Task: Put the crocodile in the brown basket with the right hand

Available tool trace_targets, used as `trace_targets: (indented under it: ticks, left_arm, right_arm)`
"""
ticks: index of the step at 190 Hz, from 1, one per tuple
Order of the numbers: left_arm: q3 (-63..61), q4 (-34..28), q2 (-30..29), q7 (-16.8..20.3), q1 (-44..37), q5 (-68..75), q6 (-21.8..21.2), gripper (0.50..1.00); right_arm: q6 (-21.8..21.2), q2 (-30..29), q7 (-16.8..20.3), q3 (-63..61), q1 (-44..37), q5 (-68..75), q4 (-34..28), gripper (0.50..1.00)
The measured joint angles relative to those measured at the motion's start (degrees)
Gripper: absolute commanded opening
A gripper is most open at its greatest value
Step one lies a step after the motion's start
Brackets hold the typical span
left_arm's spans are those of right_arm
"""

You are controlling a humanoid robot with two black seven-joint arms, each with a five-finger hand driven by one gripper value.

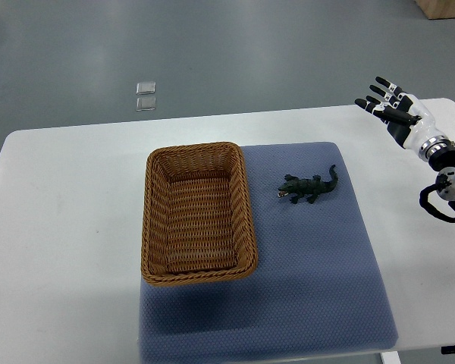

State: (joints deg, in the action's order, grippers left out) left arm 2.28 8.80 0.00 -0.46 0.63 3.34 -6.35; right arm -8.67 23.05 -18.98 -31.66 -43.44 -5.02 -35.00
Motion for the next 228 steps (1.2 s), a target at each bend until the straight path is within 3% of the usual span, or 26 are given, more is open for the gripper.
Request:
trace_targets:
  ticks: [41, 117, 157, 228]
  left_arm:
    - [0.0, 0.0, 0.0, 0.0, 0.0, 0.0, -0.1, 1.000]
    - [0.0, 0.0, 0.0, 0.0, 0.0, 0.0, -0.3, 1.000]
    - [0.0, 0.0, 0.0, 0.0, 0.0, 0.0, -0.3, 1.000]
    - [0.0, 0.0, 0.0, 0.0, 0.0, 0.0, -0.3, 1.000]
  right_arm:
    - [-0.4, 0.1, 0.0, 0.0, -0.2, -0.1, 0.0, 0.926]
    - [-4.8, 1.9, -0.3, 0.3, -1.2, -4.6, -0.1, 0.926]
    - [-8.7, 2.5, -2.8, 0.3, -2.8, -14.7, -0.3, 0.926]
    - [-9.4, 3.2, -8.2, 1.3, -5.8, -38.5, -4.5, 0.924]
